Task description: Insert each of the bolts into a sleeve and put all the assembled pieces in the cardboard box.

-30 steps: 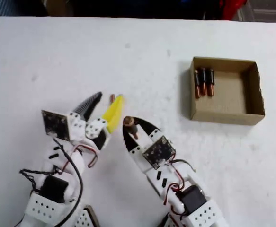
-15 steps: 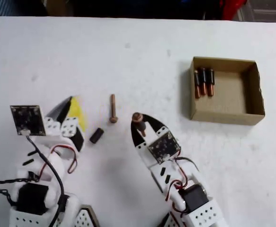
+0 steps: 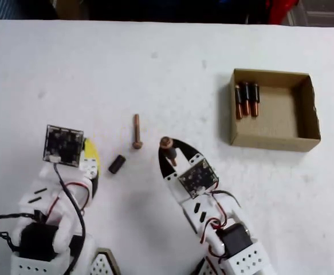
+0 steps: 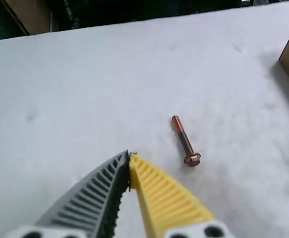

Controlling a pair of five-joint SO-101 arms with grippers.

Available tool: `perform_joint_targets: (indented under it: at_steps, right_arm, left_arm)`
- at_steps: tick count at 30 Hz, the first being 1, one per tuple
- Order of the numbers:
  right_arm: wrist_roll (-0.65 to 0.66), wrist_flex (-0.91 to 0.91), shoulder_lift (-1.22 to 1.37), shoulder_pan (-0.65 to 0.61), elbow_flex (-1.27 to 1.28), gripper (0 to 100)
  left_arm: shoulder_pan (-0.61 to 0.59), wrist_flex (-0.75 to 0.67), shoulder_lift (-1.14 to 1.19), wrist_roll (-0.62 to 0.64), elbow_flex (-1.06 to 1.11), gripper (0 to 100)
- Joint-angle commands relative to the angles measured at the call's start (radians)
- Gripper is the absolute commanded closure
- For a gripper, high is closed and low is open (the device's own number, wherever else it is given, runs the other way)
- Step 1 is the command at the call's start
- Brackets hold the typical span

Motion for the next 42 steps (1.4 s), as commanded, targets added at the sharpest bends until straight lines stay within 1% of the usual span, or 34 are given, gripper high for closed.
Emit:
perform_joint_targets:
  at_steps: [1, 4, 11, 17, 19, 21, 23, 27, 34, 42]
  right_arm:
    - [0.011, 0.001, -0.013, 0.012, 0.009, 98.1]
    - [0.011, 0.001, -0.013, 0.012, 0.009, 98.1]
    - [0.011, 0.008, -0.013, 0.012, 0.009, 98.1]
    - [0.011, 0.022, -0.013, 0.012, 0.009, 98.1]
    - [0.011, 0.022, -0.013, 0.012, 0.009, 98.1]
    - [0.011, 0.022, -0.013, 0.012, 0.009, 98.1]
    - [0.011, 0.022, -0.013, 0.012, 0.009, 98.1]
    - [0.011, 0.022, -0.013, 0.012, 0.009, 98.1]
    - [0.011, 0.022, -0.013, 0.012, 0.009, 98.1]
    - [0.011, 0.022, -0.013, 0.012, 0.009, 98.1]
  left_arm:
    - [-0.007, 0.057, -0.004, -0.026, -0.044, 98]
    - [-0.007, 0.077, -0.004, -0.026, -0.026, 98]
    - [-0.007, -0.011, -0.004, -0.025, 0.137, 98]
    - [-0.008, -0.018, -0.004, -0.015, 0.155, 98]
    - [-0.033, -0.018, -0.01, 0.015, 0.153, 98]
    - [-0.085, -0.028, -0.048, 0.034, 0.158, 98]
    - [-0.122, -0.025, -0.116, 0.015, 0.169, 98]
    - [-0.136, 0.009, -0.266, -0.017, 0.212, 98]
    - [-0.13, 0.005, -0.251, -0.029, 0.267, 98]
    - [-0.13, 0.011, -0.251, -0.029, 0.416, 98]
